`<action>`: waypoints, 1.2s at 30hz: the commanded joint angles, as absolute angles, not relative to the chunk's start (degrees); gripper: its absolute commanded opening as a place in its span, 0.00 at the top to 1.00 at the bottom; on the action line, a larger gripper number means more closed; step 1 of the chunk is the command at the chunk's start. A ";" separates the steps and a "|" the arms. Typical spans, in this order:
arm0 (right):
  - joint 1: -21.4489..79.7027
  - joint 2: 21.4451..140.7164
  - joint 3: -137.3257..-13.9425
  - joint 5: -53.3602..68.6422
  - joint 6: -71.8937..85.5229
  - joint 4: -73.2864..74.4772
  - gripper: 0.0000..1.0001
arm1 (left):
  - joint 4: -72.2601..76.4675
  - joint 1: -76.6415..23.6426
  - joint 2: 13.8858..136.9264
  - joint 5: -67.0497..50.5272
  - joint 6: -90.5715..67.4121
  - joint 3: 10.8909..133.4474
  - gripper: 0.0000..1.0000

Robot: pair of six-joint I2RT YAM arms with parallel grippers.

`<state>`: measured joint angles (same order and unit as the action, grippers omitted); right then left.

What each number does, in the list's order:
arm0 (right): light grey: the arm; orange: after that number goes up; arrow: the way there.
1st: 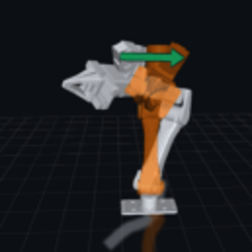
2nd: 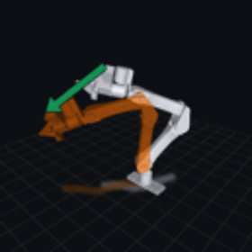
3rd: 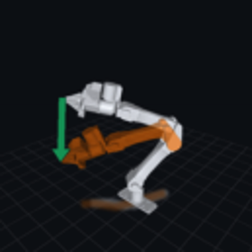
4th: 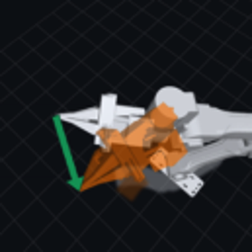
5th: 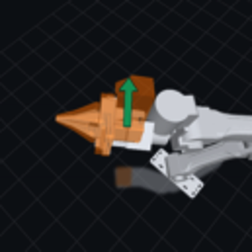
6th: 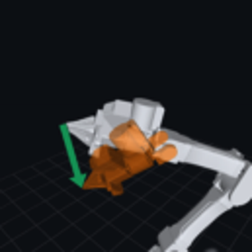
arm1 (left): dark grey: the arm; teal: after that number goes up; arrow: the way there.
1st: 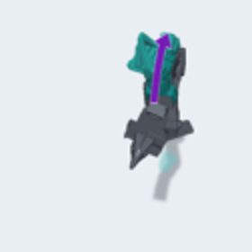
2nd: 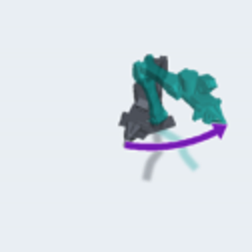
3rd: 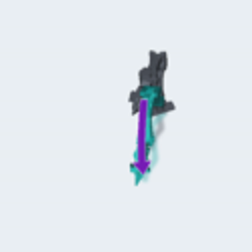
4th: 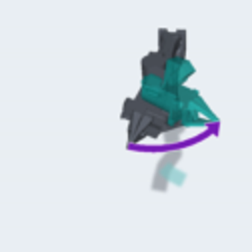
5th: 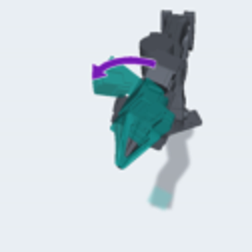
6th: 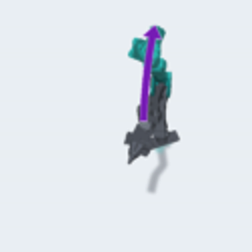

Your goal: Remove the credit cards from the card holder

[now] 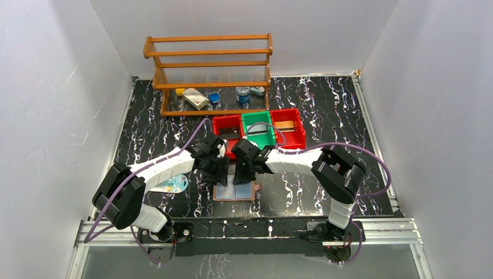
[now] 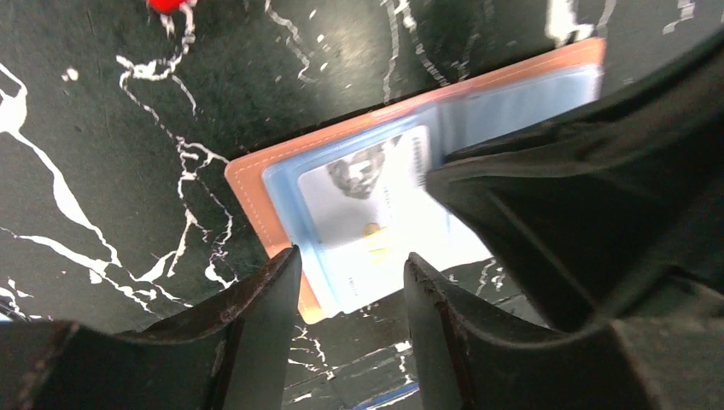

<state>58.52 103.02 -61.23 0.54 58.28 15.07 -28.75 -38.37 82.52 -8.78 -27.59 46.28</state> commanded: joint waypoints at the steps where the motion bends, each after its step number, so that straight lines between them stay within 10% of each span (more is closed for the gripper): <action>1: 58.38 103.80 -61.22 0.53 58.26 14.90 0.76 | -30.54 -38.41 79.34 -11.22 -26.39 49.87 0.53; 17: 56.70 102.41 -54.06 9.37 62.25 1.15 0.75 | -25.98 -38.40 85.42 -13.74 -27.73 43.17 0.65; 36: 56.12 102.93 -52.54 10.65 62.97 -0.15 0.82 | -30.85 -38.33 76.80 -6.11 -28.39 45.70 0.56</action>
<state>55.99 102.48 -53.54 10.50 62.17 -0.01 -26.65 -38.37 80.42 -11.18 -28.49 44.12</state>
